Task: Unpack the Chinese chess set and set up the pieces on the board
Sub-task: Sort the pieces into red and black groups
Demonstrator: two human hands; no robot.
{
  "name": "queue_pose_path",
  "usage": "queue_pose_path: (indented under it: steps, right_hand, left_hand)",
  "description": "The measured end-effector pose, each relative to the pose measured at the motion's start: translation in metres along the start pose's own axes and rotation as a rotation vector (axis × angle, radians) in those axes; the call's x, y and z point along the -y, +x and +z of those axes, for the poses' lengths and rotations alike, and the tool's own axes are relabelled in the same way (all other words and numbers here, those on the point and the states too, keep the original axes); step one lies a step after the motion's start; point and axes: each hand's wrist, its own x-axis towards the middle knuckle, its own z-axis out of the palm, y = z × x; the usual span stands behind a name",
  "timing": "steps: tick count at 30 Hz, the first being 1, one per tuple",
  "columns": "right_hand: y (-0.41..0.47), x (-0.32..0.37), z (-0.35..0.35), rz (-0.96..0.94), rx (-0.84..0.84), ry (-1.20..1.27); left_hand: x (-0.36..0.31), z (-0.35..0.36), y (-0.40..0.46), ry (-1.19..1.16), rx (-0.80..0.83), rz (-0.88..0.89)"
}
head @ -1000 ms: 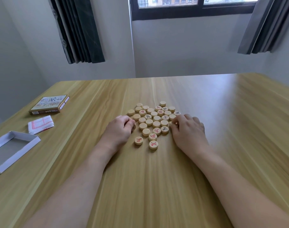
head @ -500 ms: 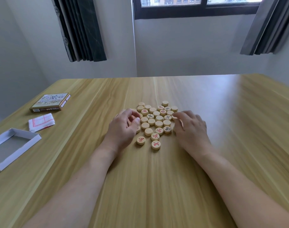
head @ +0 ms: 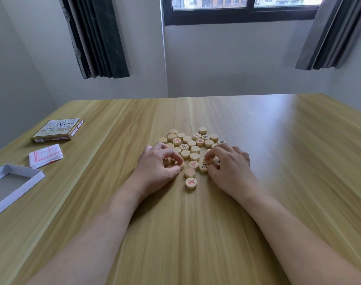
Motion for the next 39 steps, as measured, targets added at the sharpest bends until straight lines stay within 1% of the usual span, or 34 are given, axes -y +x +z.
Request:
queue_pose_path:
  steps: [7, 14, 19, 24, 27, 29, 32, 34, 37, 39]
  right_hand:
    - [0.001, -0.001, 0.002, 0.004, -0.053, -0.018]
    - [0.001, -0.004, 0.004, 0.025, -0.004, -0.015]
    - [0.003, -0.004, 0.003, 0.021, 0.013, 0.031]
    - [0.002, -0.005, 0.003, 0.078, -0.012, 0.045]
    - [0.004, -0.005, 0.002, 0.100, -0.022, 0.104]
    - [0.005, -0.006, 0.002, 0.125, -0.074, 0.191]
    - [0.008, -0.010, -0.003, 0.223, -0.224, 0.332]
    - [0.018, -0.017, -0.009, 0.243, -0.257, 0.295]
    - [0.038, -0.028, -0.012, 0.180, -0.207, 0.132]
    - [0.043, -0.033, -0.007, 0.145, -0.157, 0.053]
  left_hand:
    - [0.001, 0.000, -0.001, 0.055, -0.013, 0.055]
    - [0.001, 0.000, -0.002, 0.132, 0.010, 0.065]
    - [0.002, 0.000, 0.000, 0.050, 0.013, 0.042]
    - [0.001, 0.001, 0.002, 0.131, 0.021, 0.008]
    - [0.000, 0.001, 0.002, 0.100, 0.006, 0.002]
    - [0.001, 0.001, 0.003, 0.037, -0.041, -0.007]
    - [0.003, 0.000, 0.004, -0.008, -0.116, -0.059]
    - [0.003, 0.000, 0.006, 0.021, -0.107, -0.102]
    - [0.003, 0.001, 0.008, 0.043, -0.051, -0.132]
    - [0.004, 0.000, 0.008, 0.020, -0.041, -0.156]
